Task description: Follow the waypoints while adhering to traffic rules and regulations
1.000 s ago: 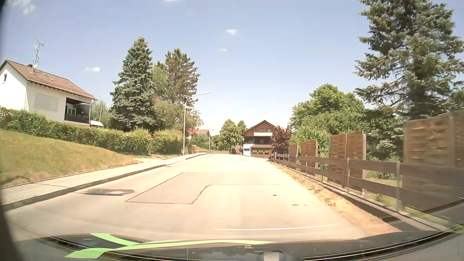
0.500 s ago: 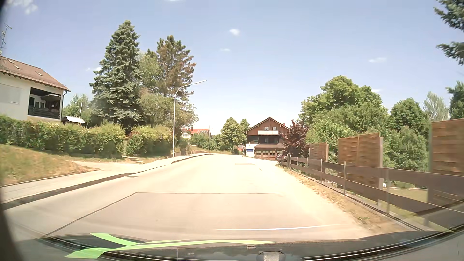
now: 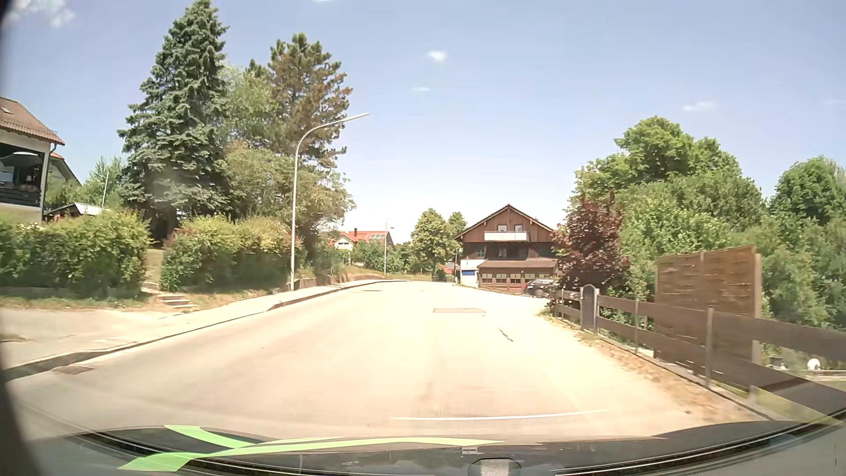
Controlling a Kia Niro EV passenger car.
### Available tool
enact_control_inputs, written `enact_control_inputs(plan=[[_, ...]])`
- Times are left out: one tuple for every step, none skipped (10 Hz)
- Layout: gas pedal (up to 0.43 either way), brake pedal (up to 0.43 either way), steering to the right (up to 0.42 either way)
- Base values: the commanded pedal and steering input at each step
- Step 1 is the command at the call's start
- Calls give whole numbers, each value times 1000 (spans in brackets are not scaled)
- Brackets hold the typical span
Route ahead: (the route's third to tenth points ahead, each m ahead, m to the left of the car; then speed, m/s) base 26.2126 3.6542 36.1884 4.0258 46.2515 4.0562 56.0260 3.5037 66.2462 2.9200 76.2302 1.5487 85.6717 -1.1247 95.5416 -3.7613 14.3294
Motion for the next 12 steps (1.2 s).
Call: enact_control_inputs(plan=[[118,0,-17],[130,0,-16],[130,0,-16],[98,0,-16],[47,0,-15],[47,0,-12],[79,0,-8],[98,0,-6],[110,0,-6],[130,0,-6],[130,0,-6],[130,0,-8]])
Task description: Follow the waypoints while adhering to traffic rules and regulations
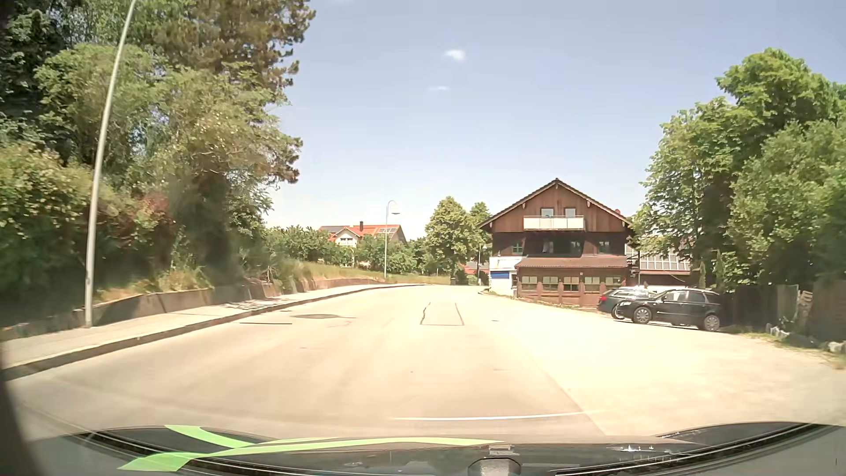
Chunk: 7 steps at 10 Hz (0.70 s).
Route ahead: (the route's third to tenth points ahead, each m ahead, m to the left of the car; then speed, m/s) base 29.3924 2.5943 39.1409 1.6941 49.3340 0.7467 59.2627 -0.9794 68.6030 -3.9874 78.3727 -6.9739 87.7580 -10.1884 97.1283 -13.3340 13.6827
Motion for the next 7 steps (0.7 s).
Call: enact_control_inputs(plan=[[130,0,-9],[130,0,-10],[130,0,-10],[130,0,-9],[130,0,-9],[130,0,-10],[130,0,-10]])
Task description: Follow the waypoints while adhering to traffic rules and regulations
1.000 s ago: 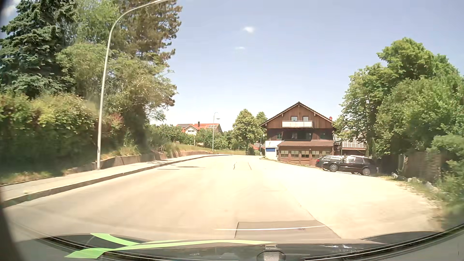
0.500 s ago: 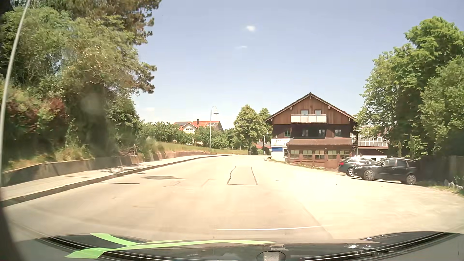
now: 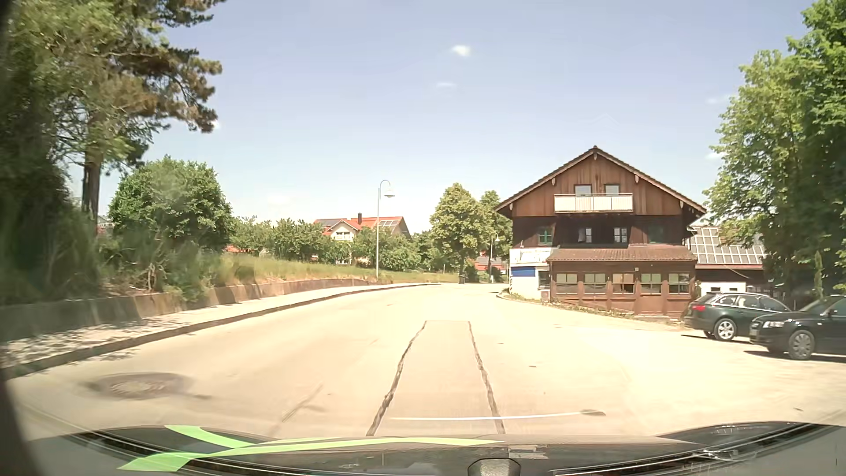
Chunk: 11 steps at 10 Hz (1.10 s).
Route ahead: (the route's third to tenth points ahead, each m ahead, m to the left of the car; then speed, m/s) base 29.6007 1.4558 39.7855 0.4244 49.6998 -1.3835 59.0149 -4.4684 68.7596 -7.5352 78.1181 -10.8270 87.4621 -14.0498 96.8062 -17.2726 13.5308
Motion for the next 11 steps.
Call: enact_control_inputs(plan=[[130,0,-10],[130,0,-10],[130,0,-10],[130,0,-9],[130,0,-7],[118,0,-6],[118,0,-3],[118,0,3],[118,0,6],[118,0,12],[118,0,23]])
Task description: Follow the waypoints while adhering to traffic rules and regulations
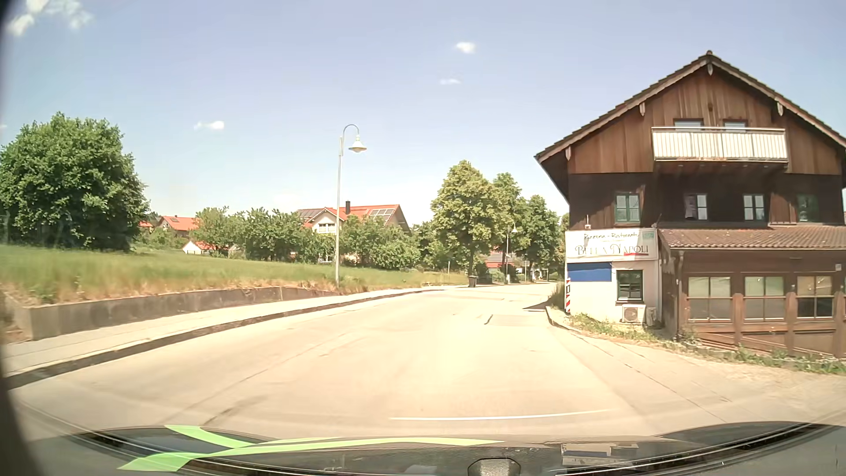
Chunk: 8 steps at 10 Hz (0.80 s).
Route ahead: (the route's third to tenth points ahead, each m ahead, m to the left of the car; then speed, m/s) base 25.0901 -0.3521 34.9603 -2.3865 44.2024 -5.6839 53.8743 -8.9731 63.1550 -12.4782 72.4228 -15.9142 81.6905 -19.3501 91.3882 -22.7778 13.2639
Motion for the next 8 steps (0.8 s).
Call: enact_control_inputs(plan=[[118,0,31],[118,0,34],[118,0,34],[118,0,34],[130,0,34],[130,0,35],[130,0,36],[130,0,36]])
